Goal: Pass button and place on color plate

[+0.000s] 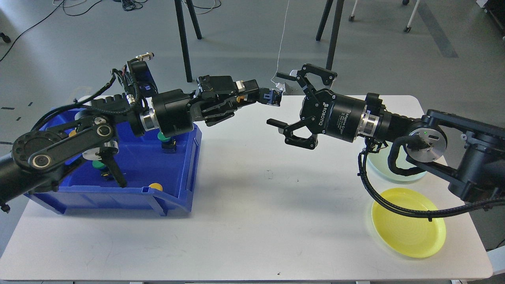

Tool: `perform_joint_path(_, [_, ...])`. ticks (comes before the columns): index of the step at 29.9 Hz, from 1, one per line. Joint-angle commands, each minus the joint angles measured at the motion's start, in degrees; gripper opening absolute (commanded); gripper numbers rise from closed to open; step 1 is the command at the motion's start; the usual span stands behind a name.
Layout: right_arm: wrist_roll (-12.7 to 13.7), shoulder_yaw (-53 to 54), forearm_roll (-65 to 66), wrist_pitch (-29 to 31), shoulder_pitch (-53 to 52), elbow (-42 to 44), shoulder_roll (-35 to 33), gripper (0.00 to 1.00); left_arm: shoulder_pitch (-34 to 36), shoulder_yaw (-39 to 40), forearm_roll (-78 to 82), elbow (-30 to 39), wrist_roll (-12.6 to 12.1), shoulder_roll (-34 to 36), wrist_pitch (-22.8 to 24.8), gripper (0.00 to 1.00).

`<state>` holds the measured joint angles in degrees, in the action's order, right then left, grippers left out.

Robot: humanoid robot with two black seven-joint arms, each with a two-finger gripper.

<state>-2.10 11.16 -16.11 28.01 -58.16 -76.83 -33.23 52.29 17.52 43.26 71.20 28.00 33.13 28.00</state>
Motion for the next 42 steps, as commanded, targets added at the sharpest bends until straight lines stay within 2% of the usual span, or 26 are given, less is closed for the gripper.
perform_joint_path(1, [0.0,0.0,0.4,0.0,0.2,-1.4,-1.2,0.95,0.0,0.1,0.0,0.0,0.0,0.0,0.0,0.05])
perform_joint_path(6, [0.1,-0.1,1.0,0.0,0.2,-2.1,-1.3,0.94,0.0,0.1,-0.1,-0.1,0.0,0.0,0.0,0.05])
perform_joint_path(13, [0.1,-0.1,2.1,0.0,-0.2,-2.1,-1.2,0.83,0.0,0.1,-0.1,0.0,0.0,0.0,0.0,0.05])
perform_joint_path(14, [0.1,-0.1,2.3,0.0,-0.2,-2.1,-1.1,0.79,0.0,0.1,-0.1,0.0,0.0,0.0,0.0,0.05])
perform_joint_path(15, [0.0,-0.1,2.7,0.0,-0.3,-2.1,-1.0,0.68,0.0,0.1,-0.1,-0.1,0.0,0.0,0.0,0.05])
perform_joint_path(17, [0.0,-0.1,3.3,0.0,-0.2,-2.1,-0.9,0.38,0.0,0.1,-0.1,-0.1,0.0,0.0,0.0,0.05])
perform_joint_path(19, [-0.1,0.0,3.6,0.0,-0.3,-1.9,-0.6,0.14,0.0,0.1,-0.1,-0.1,0.0,0.0,0.0,0.05])
perform_joint_path(28, [-0.5,0.4,3.5,0.0,-0.2,-1.9,-0.4,0.02,-0.2,0.1,-0.1,0.0,0.0,0.0,0.0,0.08])
perform_joint_path(29, [-0.5,0.3,3.5,0.0,-0.2,-1.9,-0.4,0.02,-0.2,0.1,-0.1,0.0,0.0,0.0,0.0,0.11])
perform_joint_path(30, [-0.5,0.3,3.5,0.0,-0.2,-1.9,-0.4,0.01,0.0,0.1,-0.1,-0.1,0.0,0.0,0.0,0.2])
perform_joint_path(31, [-0.5,0.3,3.5,0.0,-0.1,-1.9,-0.5,0.01,0.0,0.1,-0.2,-0.1,0.0,0.0,0.0,0.36])
perform_joint_path(33, [-0.5,0.3,3.4,0.0,-0.1,-2.0,-0.6,0.01,-0.1,0.2,-0.8,-0.1,0.0,-0.1,0.0,0.86])
perform_joint_path(34, [-0.5,0.3,3.3,0.0,-0.1,-2.1,-0.8,0.01,-0.2,0.3,-1.0,-0.1,0.0,-0.3,0.0,0.96])
perform_joint_path(42, [-0.5,1.2,2.9,0.0,0.4,-2.2,-2.9,0.01,-0.5,0.4,-1.1,-0.1,0.0,-0.1,0.0,0.97])
